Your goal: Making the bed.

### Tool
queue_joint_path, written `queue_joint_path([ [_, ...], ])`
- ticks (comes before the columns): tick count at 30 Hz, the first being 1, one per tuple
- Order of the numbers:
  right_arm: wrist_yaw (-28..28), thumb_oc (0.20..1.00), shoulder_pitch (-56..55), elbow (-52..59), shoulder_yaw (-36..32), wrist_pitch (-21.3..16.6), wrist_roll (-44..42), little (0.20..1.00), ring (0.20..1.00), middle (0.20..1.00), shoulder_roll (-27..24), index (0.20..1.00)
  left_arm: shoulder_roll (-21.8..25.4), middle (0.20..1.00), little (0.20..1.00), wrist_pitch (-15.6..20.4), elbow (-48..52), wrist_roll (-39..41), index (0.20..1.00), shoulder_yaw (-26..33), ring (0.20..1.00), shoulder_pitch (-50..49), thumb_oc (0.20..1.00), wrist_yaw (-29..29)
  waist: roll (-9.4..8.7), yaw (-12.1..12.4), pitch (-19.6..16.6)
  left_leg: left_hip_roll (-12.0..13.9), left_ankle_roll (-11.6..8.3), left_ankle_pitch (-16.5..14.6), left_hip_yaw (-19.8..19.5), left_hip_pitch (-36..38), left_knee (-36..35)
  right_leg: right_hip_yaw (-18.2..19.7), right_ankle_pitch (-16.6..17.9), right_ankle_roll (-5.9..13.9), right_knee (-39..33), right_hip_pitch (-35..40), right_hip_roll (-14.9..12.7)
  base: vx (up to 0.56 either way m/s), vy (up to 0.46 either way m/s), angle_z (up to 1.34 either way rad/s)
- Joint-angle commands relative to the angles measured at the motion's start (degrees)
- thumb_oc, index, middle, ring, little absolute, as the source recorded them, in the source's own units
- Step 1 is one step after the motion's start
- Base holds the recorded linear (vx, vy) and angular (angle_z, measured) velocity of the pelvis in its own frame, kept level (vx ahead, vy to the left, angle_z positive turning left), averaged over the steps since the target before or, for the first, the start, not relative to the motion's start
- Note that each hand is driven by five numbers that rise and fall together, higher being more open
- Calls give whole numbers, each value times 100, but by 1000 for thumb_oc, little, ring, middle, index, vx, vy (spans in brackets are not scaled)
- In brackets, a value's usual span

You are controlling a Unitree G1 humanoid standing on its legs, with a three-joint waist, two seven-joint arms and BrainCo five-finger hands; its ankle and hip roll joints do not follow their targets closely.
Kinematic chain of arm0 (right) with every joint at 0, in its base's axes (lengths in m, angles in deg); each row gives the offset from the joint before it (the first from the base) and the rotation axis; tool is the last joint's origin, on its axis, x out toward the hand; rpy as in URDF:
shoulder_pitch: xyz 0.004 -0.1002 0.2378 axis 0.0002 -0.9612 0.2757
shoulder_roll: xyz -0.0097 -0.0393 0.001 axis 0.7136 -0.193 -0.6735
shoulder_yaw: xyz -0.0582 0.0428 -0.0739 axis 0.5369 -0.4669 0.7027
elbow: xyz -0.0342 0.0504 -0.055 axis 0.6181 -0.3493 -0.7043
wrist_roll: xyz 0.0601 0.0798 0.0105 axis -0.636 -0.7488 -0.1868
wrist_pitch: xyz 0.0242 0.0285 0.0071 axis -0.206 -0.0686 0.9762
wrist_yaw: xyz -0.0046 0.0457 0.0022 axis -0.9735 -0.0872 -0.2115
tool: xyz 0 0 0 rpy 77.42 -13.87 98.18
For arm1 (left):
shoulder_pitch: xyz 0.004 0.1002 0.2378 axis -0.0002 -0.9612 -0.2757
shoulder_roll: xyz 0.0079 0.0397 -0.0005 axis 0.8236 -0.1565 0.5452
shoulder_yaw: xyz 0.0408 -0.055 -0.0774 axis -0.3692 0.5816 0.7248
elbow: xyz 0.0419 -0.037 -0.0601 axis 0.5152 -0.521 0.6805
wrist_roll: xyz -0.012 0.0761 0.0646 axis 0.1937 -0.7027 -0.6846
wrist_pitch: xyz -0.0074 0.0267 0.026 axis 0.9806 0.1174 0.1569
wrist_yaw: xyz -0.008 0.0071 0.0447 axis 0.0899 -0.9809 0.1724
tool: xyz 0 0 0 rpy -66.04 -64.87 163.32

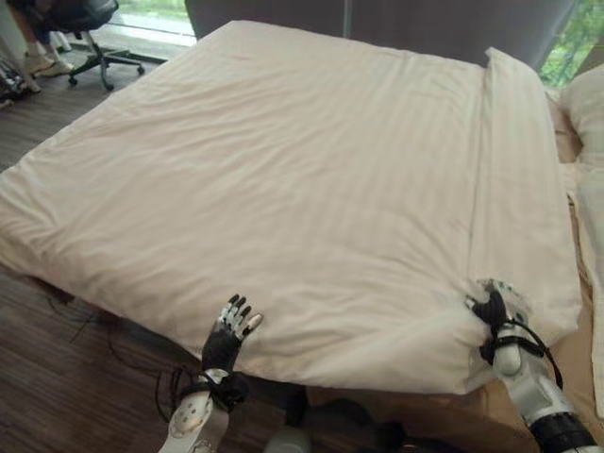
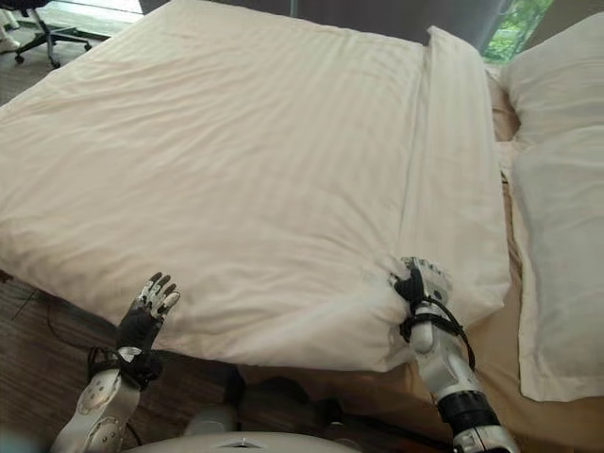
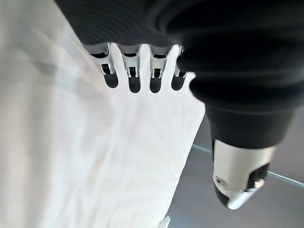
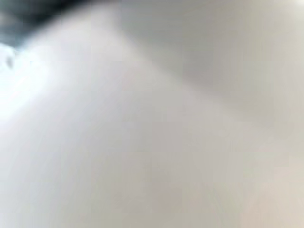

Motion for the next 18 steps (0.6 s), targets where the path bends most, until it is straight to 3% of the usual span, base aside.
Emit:
queue_joint_path([
  [1,47,200,-57,-569,-65,152,-202,200,200,200,-58,200,5,1000,1000,107,344,-193,1000,-40,1000,99,1000,25,-114,-176,2,-230,491,-898,281,551,69,-71,-89,246,94,-98,-211,-37,40,-13],
  [5,-65,200,29,-1903,399,233,-365,200,200,200,283,200,100,1000,1000,51,386,-234,1000,-200,1000,245,1000,0,-193,-256,57,-227,525,-964,344,698,69,5,-41,270,146,-36,-205,-30,33,-19],
  [7,-223,200,186,-3102,673,294,-708,200,200,200,468,200,135,1000,1000,56,429,-199,1000,-304,1000,279,1000,-13,-225,-254,31,-233,529,-1006,387,803,69,24,-28,271,174,-6,-225,-18,43,-13],
  [8,-214,200,205,-3130,683,280,-716,200,200,200,473,200,136,1000,1000,56,429,-198,1000,-298,1000,280,1000,-14,-228,-256,38,-232,529,-1008,390,810,69,27,-28,272,172,-1,-224,1,20,-8],
  [13,-999,200,427,-5231,936,578,-1116,200,200,200,709,200,191,1000,1000,-47,396,-169,1000,-353,1000,343,1000,-198,-265,-183,-78,-246,521,-1050,358,906,69,-25,-46,257,146,122,-265,27,5,-5],
  [15,-1074,225,435,-5491,920,621,-1120,225,225,225,689,225,192,1000,1000,-67,414,-174,1000,-345,1000,309,1000,-243,-260,-163,-94,-250,520,-1058,342,921,69,-49,-52,258,141,149,-278,30,1,9],
  [16,-1205,464,433,-5754,864,706,-1124,464,464,464,630,464,188,1000,1000,-92,446,-174,1000,-331,1000,245,1000,-320,-257,-131,-117,-253,517,-1065,329,934,69,-71,-57,258,137,179,-297,42,-2,16],
  [17,-1287,953,407,-5950,809,761,-1103,953,953,953,577,953,187,1000,1000,-111,488,-158,1000,-304,1000,187,1000,-374,-253,-103,-129,-255,513,-1070,307,942,69,-92,-60,259,134,200,-305,30,-5,11],
  [18,-1288,1000,408,-5953,809,759,-1103,1000,1000,1000,576,1000,187,1000,1000,-114,493,-157,1000,-303,1000,183,1000,-374,-252,-106,-129,-254,513,-1070,305,943,69,-95,-61,259,134,203,-305,37,-12,10],
])
